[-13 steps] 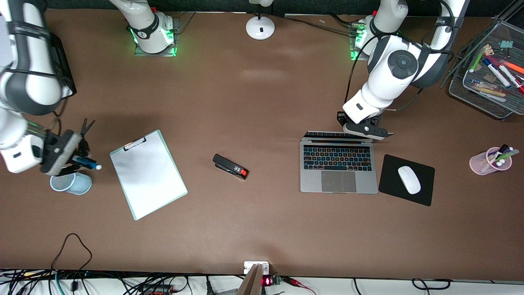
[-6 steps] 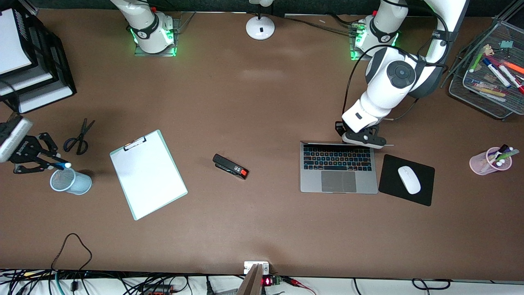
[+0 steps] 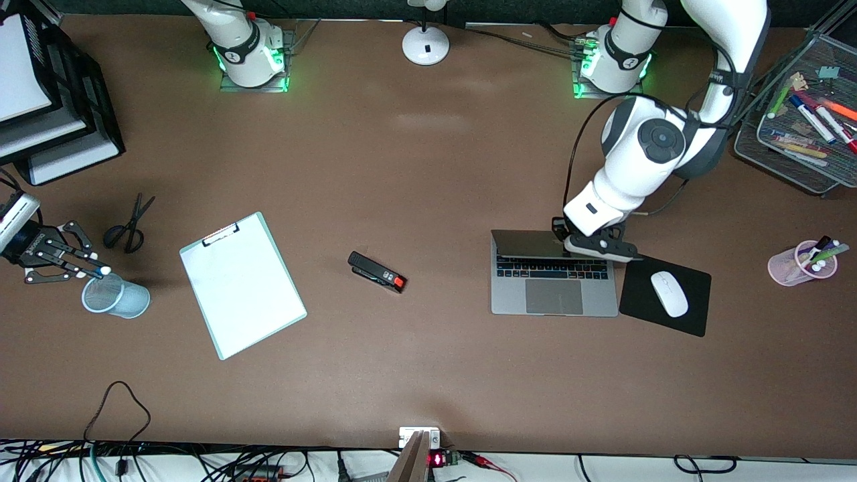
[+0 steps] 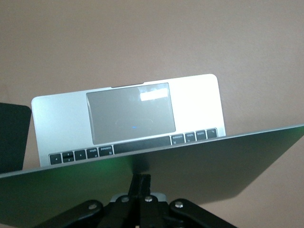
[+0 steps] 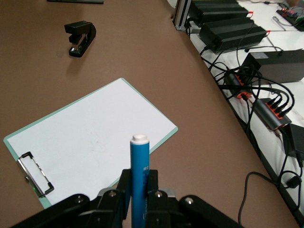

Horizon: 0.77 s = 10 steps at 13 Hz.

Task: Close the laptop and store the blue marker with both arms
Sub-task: 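Lower the marker into the pen cup while the left gripper presses the lid shut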

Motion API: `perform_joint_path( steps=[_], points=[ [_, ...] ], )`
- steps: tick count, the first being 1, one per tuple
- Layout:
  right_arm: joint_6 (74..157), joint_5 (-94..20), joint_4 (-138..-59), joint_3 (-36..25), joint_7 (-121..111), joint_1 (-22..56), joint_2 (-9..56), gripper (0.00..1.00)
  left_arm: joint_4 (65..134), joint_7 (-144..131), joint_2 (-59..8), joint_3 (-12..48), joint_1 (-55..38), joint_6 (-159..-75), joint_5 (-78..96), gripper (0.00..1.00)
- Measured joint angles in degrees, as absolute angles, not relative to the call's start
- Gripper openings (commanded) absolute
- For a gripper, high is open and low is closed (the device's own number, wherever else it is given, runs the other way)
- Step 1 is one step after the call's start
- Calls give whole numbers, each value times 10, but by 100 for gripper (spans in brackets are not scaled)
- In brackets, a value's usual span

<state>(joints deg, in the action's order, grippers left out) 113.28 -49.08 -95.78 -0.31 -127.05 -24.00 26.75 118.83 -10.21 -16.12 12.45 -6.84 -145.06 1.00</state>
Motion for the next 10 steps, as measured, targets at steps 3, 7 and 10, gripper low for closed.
perform_joint_path(
  steps=[3,7,10],
  points=[
    [1115,-508,-928,-3,-1286,-256,298,0,1185,-100,-190,123,-65,-1491,6,0],
    [1097,-554,-893,-3,-1326,-271,355,0,1156,-100,-225,116,-63,-1505,-17,0],
    [1095,-574,-886,-3,-1332,-273,376,1,1131,-100,-248,113,-62,-1508,-19,0]
  ],
)
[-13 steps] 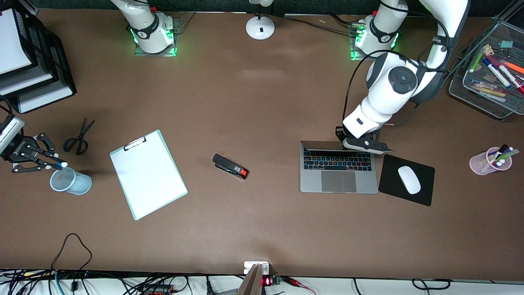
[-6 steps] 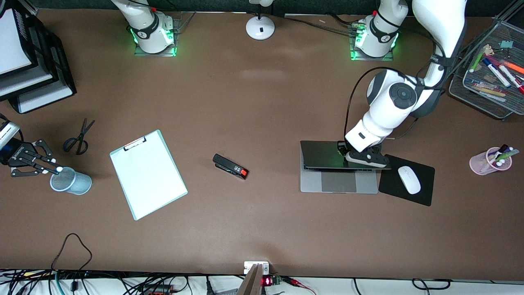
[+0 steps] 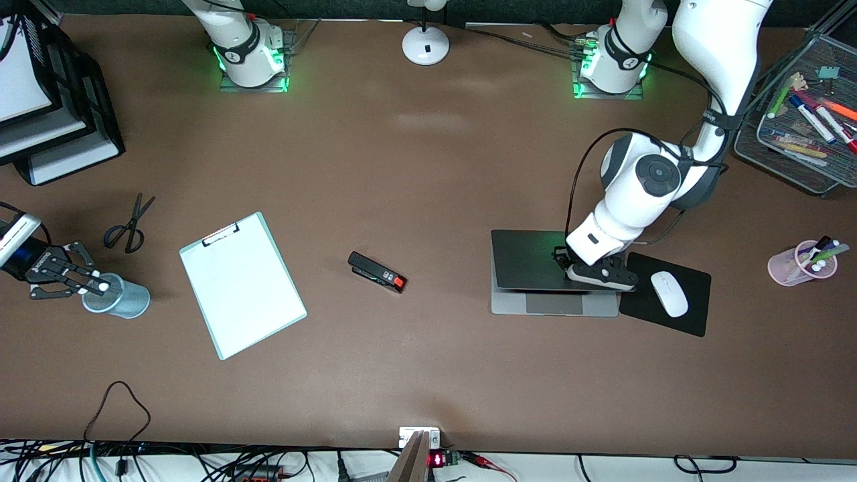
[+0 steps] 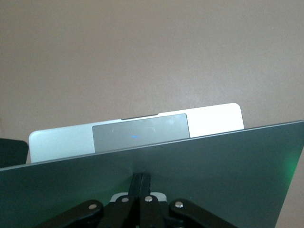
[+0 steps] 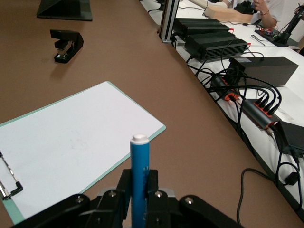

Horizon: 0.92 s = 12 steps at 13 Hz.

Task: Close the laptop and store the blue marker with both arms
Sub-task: 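Lower the marker into the pen cup while the left gripper presses the lid shut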

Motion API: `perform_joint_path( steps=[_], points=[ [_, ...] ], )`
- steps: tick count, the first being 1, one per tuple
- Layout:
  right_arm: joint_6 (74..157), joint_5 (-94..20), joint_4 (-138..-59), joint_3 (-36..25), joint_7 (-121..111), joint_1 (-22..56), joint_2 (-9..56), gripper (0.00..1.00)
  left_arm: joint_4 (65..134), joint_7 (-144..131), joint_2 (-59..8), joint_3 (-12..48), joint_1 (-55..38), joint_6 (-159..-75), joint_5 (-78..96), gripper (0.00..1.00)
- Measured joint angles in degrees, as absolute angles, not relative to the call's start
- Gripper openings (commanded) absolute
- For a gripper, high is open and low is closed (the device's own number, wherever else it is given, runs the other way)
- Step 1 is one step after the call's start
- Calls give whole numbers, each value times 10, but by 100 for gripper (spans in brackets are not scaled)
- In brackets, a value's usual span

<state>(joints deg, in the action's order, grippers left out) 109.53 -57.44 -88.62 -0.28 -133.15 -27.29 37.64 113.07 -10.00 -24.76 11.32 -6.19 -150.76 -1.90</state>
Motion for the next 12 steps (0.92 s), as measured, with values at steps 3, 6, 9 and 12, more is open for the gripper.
perform_joint_path(
  steps=[3,6,9,12],
  points=[
    [1095,-581,-885,-3,-1336,-281,389,4,1115,-100,-271,113,-62,-1521,-19,0],
    [1093,-582,-884,-3,-1336,-289,394,48,1112,-100,-290,111,-62,-1533,-19,0],
    [1091,-582,-884,-3,-1336,-290,395,100,1111,-100,-304,109,-62,-1550,-19,0],
    [1091,-583,-875,0,-1334,-290,395,100,1110,-100,-320,108,-62,-1572,-19,0]
  ],
)
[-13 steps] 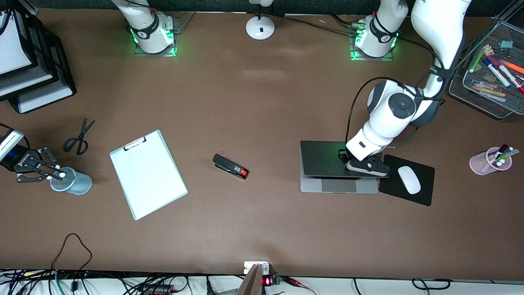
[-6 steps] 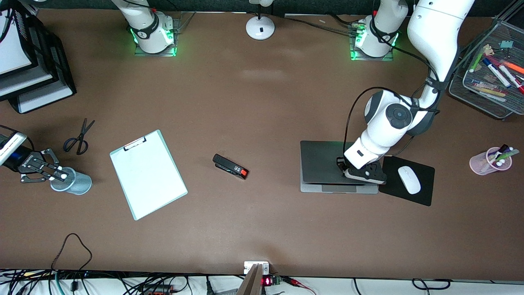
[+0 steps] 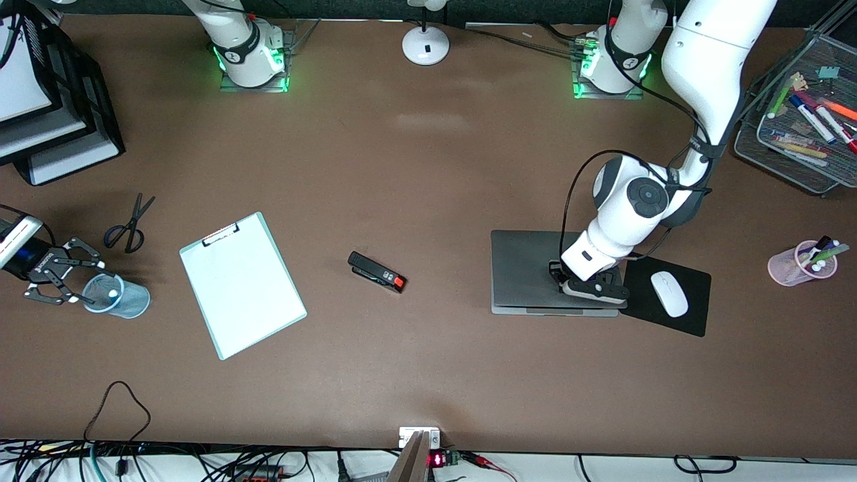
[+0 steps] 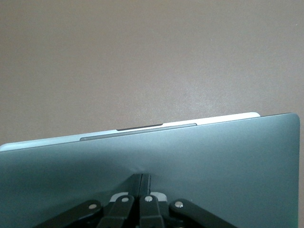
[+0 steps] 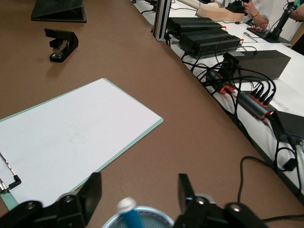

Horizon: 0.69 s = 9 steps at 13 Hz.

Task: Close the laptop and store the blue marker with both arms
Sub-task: 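Lower the marker into the pen cup while the left gripper presses the lid shut, then open the right gripper and lift it away from the pen cup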

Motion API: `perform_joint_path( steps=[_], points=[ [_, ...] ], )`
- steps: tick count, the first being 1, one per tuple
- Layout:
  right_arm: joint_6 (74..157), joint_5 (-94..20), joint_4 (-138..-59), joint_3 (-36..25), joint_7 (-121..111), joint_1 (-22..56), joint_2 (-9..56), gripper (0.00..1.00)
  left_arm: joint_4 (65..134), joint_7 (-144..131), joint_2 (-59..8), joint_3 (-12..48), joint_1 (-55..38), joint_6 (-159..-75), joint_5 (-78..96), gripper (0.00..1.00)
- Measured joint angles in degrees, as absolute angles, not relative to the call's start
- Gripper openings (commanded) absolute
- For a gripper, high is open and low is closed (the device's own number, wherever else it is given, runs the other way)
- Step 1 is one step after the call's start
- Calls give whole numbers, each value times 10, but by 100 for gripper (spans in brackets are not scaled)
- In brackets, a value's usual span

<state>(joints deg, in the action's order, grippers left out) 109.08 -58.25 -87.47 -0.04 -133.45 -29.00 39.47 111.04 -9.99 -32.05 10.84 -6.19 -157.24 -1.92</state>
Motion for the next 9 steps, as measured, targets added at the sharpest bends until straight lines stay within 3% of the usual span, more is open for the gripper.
perform_joint_path(
  steps=[4,9],
  points=[
    [1086,-563,-852,6,-1260,-274,379,100,1086,-100,-351,104,-62,-1597,-20,0],
    [1086,-420,-846,9,-993,-200,305,100,1061,-98,-373,94,-62,-1600,-48,0]
  ],
)
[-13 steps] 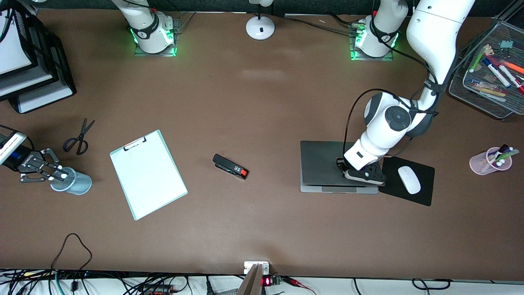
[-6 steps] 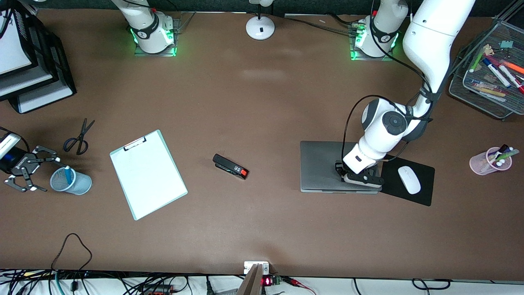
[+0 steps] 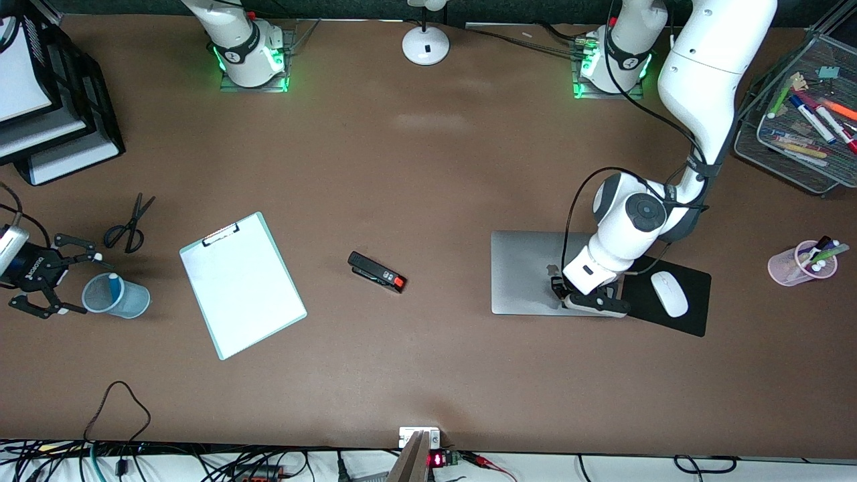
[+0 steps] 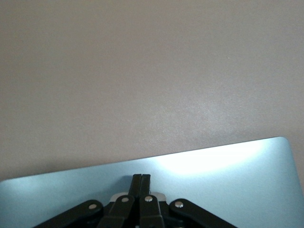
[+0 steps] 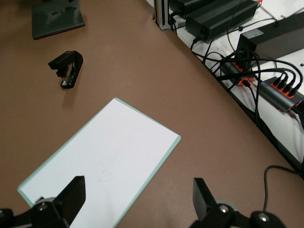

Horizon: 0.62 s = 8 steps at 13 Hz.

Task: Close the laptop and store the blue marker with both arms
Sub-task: 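Open the right gripper and lift it away from the pen cup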

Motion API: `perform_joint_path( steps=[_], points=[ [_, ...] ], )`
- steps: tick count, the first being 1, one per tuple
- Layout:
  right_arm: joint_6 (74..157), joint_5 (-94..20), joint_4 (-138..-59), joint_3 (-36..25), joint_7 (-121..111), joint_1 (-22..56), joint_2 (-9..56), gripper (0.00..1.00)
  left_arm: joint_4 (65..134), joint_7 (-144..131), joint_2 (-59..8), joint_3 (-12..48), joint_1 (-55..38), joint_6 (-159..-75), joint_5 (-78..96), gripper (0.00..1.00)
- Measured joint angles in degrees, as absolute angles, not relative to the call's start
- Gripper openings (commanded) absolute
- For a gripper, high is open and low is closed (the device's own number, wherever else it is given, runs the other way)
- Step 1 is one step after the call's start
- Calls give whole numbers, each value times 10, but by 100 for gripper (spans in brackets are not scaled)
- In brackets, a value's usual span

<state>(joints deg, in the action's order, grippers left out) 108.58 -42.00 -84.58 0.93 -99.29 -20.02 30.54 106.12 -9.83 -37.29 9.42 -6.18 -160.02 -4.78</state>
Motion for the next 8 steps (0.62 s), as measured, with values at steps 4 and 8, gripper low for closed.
perform_joint_path(
  steps=[4,8],
  points=[
    [1079,-335,-847,9,-826,-151,255,100,1060,-98,-377,94,-62,-1604,-49,0],
    [1044,-239,-848,10,-644,-105,212,100,1060,-98,-386,93,-62,-1604,-50,3]
  ],
)
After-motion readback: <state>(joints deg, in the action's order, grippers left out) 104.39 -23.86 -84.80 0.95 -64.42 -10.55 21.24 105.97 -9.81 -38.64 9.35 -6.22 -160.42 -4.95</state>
